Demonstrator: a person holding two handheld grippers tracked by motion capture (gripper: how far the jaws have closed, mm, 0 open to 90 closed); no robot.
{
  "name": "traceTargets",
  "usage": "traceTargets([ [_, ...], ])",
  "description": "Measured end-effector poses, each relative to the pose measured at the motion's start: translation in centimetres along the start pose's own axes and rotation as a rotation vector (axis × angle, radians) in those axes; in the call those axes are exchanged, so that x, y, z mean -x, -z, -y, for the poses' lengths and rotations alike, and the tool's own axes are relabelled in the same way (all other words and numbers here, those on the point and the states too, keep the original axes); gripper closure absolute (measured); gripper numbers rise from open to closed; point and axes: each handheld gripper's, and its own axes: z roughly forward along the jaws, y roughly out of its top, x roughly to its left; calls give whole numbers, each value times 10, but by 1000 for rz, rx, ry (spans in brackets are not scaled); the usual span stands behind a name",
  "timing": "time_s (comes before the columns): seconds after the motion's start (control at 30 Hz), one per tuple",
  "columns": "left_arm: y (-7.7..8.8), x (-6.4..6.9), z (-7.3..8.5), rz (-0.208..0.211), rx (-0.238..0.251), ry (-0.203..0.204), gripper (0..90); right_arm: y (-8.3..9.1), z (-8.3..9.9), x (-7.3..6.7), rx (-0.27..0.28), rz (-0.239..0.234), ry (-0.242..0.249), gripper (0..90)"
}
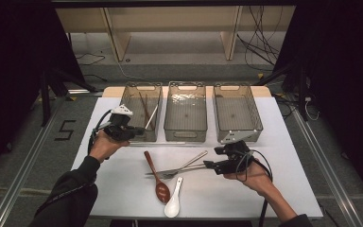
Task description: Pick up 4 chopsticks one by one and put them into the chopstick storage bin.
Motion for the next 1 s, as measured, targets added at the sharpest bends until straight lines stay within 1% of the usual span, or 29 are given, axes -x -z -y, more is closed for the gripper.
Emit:
traceTargets([
  [0.2, -9, -5, 1, -11, -7, 25, 892, 0, 0, 0, -1, 1, 0, 342],
  [0.3, -14, -6, 0, -21, -9, 29, 893, 0, 0, 0, -1, -1, -1, 343],
  [0.43, -20, -10, -2, -45, -18, 36, 893, 0, 0, 0, -2, 0, -3, 343],
  [0.5, -20, -14, -3, -33, -8, 53, 893, 0, 0, 1, -1, 0, -2, 342],
  [0.57, -18, -15, -6, -57, -5, 46, 893, 0, 0, 1, 2, -2, -2, 343],
  [0.7, -17, -22, -8, -67, 10, 80, 893, 0, 0, 1, 0, -1, -3, 343],
  [0.73, -16, -23, -9, -65, 9, 76, 893, 1, 0, 0, 0, 0, -2, 343],
  [0.83, -10, -21, -10, -62, 27, 68, 892, 1, 0, 1, 3, 0, -3, 342],
  [0.87, -8, -20, -10, -59, 36, 73, 891, 1, 0, 2, 1, 2, -5, 342],
  [0.93, -4, -18, -10, -47, 49, 67, 888, 1, 0, 2, 0, 1, -8, 342],
  [1.0, -1, -14, -9, -23, 48, 41, 836, 1, 0, 1, 3, 0, -2, 342],
])
